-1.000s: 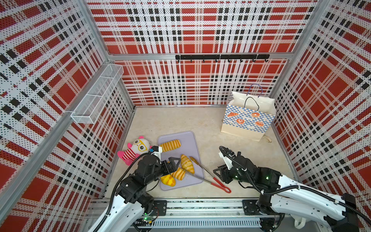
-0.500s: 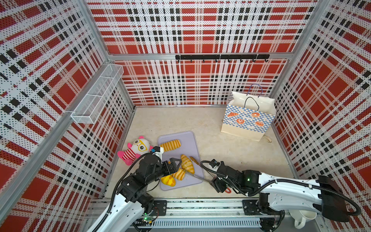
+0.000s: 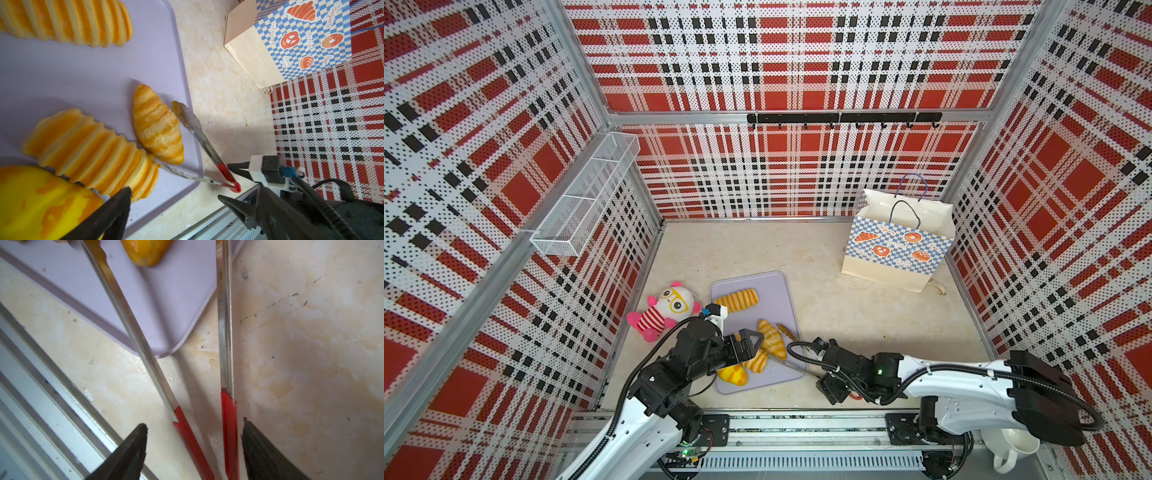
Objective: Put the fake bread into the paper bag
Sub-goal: 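Lower the tongs around the croissant on the tray and close them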
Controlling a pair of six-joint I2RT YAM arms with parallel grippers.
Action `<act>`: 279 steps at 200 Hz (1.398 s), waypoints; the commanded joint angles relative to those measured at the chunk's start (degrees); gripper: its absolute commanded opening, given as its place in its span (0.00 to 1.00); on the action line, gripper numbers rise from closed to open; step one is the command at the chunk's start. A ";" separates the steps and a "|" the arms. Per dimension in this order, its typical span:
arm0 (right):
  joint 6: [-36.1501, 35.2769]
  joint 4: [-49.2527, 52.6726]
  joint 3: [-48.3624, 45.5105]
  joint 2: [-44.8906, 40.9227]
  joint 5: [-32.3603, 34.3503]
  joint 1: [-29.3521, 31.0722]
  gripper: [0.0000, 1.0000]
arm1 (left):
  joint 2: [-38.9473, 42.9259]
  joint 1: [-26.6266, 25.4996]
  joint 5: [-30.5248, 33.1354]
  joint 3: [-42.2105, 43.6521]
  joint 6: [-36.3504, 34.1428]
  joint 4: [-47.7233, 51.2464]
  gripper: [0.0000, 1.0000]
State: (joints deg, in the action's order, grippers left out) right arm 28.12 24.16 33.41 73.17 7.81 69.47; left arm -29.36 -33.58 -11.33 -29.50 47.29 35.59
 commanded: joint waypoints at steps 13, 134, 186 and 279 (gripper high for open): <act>-0.03 0.12 2.19 3.75 -0.39 -0.97 0.73 | 0.36 -0.66 0.43 0.14 -0.84 -0.16 0.98; -1.49 0.90 6.04 10.75 1.42 -1.57 0.51 | 0.58 -0.70 0.78 -0.04 -1.05 0.05 0.98; -1.93 3.34 7.45 5.79 2.42 -1.62 0.44 | -0.25 -0.74 0.90 -0.92 -1.14 0.09 0.98; -0.61 3.87 6.49 -5.23 0.62 -1.66 0.37 | -1.31 -0.70 1.57 -1.62 -1.50 0.10 0.98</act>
State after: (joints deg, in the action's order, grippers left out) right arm 26.55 27.66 39.16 70.37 8.56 68.01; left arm -30.65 -33.91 -10.28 -29.52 47.00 35.62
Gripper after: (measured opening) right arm 0.379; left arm 0.982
